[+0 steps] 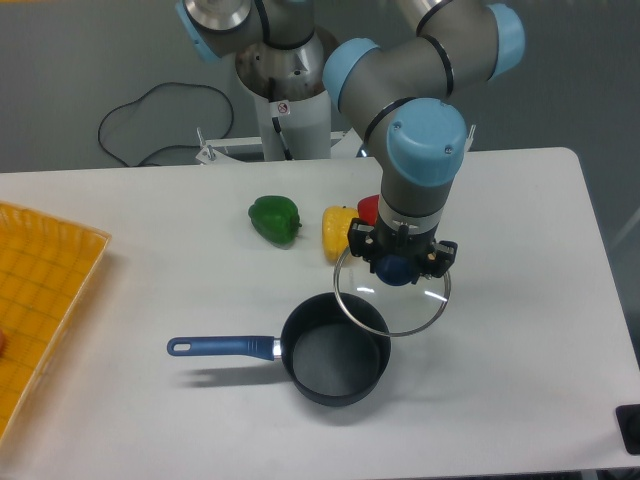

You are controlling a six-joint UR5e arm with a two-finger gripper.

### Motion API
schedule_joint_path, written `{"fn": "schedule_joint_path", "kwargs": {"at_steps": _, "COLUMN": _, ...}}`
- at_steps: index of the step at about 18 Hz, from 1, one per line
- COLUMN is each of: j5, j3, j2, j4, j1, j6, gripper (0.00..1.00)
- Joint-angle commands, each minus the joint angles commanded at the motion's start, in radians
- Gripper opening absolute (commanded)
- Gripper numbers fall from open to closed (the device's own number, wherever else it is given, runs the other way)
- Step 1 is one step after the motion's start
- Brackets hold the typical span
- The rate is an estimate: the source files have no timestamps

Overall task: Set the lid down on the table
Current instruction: 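Carry the glass lid with the gripper away from the peppers, lowering it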

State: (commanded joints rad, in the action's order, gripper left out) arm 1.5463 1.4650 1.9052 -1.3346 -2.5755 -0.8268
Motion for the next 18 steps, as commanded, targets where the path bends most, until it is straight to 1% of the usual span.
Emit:
{"fn": "schedule_joint_path", "kwargs": {"at_steps": 3, "j5": 0.003, "j3": 0.005, "j2": 0.002, "j4": 0.0, "j1": -0.006, "j6": -0.005, "gripper": 0.49}}
{"fn": "schedule_joint_path", "kwargs": {"at_steps": 8, "j5": 0.005, "j3": 0.005, "j2": 0.005, "j4": 0.0, "j1": -0.057, "j6": -0.06, "gripper": 0.49}}
{"fn": "schedule_joint_path", "kwargs": {"at_steps": 13, "j5": 0.0, "j3": 0.003, "j2": 0.028, "j4": 0.009, "j1": -0.129, "j6": -0.127, "gripper": 0.49}}
{"fn": "schedule_joint_path", "kwargs": {"at_steps": 16, "j5": 0.005, "j3": 0.003, "j2": 0.049, "j4": 0.015, "j1": -0.155, "j6": -0.182, "gripper": 0.49}}
{"fn": "schedule_joint_path", "kwargs": {"at_steps": 18, "j5": 0.006, "j3": 0.003, "j2": 0.066, "j4": 0.044, "j1": -0.161, "j6": -0.196, "gripper": 0.49}}
